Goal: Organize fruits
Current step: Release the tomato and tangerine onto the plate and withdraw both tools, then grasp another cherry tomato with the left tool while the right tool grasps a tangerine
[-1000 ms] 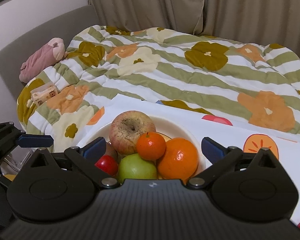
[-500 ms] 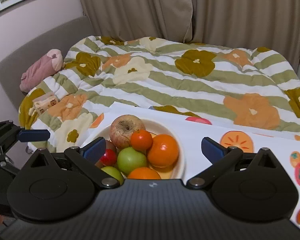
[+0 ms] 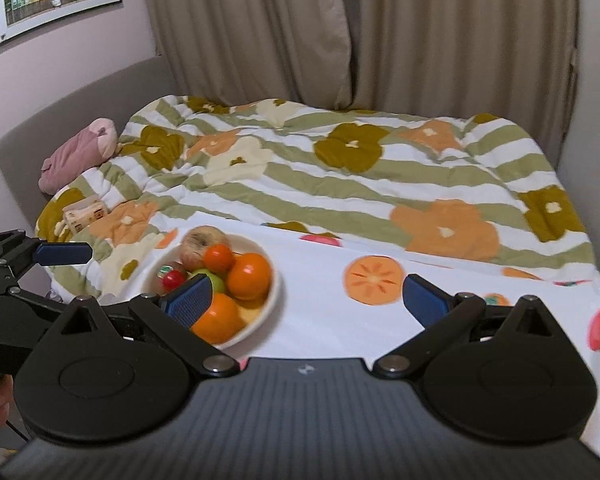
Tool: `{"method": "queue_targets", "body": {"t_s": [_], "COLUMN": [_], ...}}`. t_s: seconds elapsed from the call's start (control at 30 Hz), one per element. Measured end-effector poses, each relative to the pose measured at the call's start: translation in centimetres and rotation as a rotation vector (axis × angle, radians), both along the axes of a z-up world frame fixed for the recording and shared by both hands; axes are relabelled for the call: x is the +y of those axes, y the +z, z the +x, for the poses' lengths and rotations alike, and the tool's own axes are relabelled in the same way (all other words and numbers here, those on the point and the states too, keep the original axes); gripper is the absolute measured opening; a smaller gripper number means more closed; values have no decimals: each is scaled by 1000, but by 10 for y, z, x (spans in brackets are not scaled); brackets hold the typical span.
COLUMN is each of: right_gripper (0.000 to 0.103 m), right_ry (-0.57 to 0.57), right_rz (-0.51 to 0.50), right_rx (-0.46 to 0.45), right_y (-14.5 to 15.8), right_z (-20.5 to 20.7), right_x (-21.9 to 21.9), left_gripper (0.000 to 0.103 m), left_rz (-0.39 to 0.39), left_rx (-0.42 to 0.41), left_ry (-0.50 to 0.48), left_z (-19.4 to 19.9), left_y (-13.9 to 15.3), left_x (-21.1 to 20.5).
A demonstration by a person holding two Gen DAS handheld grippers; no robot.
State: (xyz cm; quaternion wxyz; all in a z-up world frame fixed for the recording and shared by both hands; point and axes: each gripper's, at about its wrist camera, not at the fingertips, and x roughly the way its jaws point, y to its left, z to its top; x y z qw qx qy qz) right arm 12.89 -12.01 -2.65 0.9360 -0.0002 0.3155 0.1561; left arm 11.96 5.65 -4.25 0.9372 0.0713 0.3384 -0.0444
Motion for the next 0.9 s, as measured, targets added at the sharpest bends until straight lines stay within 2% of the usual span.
{"method": "queue_targets", "body": {"t_s": [0.2,0.37,0.8,0.9], "right_gripper": [103,103,103,103], "right_ry": [-54,-111,-191,-193], "right_rz": [3,9,-14,-22], "right_rx": [7,37,113,125], "right_y": [-9,-29,-91,-105], "right_z": [-20,-32,-27,-20], "right_x": [-51,-94,-181,-193], "left_gripper": [98,98,96,90], "left_rz": [2,13,29,39], "left_rx": [-15,-15,14,28], "left_ry": [-40,-100,-302,-341], "left_z": [-10,-14,5,14], "left_y": [-4,-17,-76,-91], "left_x": [-40,-76,-175,-193]}}
